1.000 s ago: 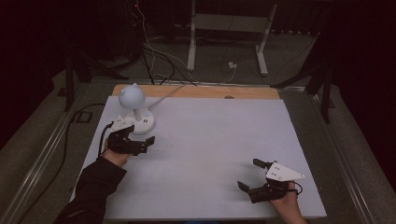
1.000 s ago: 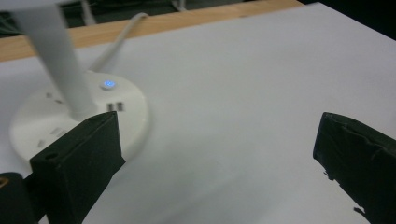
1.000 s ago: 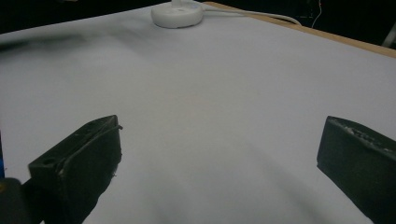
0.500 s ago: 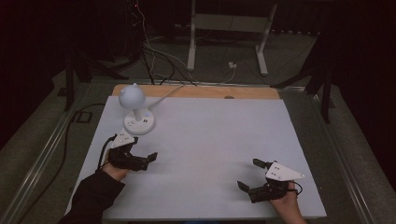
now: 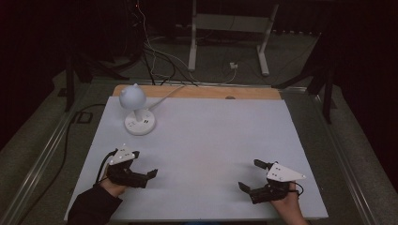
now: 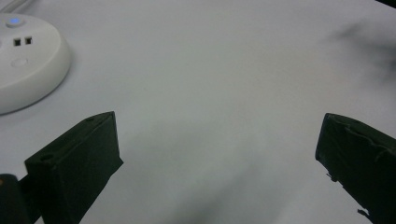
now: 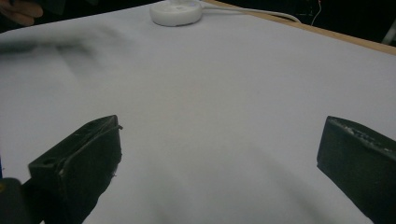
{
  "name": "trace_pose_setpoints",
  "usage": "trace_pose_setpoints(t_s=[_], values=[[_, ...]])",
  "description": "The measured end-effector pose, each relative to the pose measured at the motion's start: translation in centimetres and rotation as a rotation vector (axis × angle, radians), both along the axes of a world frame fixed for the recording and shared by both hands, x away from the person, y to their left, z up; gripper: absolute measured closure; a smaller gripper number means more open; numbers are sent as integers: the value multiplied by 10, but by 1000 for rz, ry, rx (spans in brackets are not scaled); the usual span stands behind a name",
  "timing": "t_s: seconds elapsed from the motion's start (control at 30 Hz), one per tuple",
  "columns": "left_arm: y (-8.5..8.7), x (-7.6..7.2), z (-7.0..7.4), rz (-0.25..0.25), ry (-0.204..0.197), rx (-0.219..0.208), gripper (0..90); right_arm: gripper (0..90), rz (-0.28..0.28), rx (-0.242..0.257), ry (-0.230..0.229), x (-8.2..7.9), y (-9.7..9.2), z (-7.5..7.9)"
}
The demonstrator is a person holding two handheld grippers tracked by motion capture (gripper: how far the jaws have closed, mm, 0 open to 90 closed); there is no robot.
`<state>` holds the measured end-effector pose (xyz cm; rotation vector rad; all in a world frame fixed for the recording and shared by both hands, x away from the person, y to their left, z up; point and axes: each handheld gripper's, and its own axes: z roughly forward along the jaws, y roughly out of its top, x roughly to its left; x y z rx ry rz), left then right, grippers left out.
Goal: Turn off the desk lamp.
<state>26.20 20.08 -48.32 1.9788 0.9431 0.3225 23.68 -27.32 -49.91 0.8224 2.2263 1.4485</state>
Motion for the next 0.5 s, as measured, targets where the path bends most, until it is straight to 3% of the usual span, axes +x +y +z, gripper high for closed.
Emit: trace_pose_setpoints(t_s=[0.27,0.5], values=[[4,-17,-9,-15,-15,-37,6,0,0,-4,-2,0,0,0],[3,-17,-13,-21,-25,-27,6,0,2,-6,-2,0,1,0]])
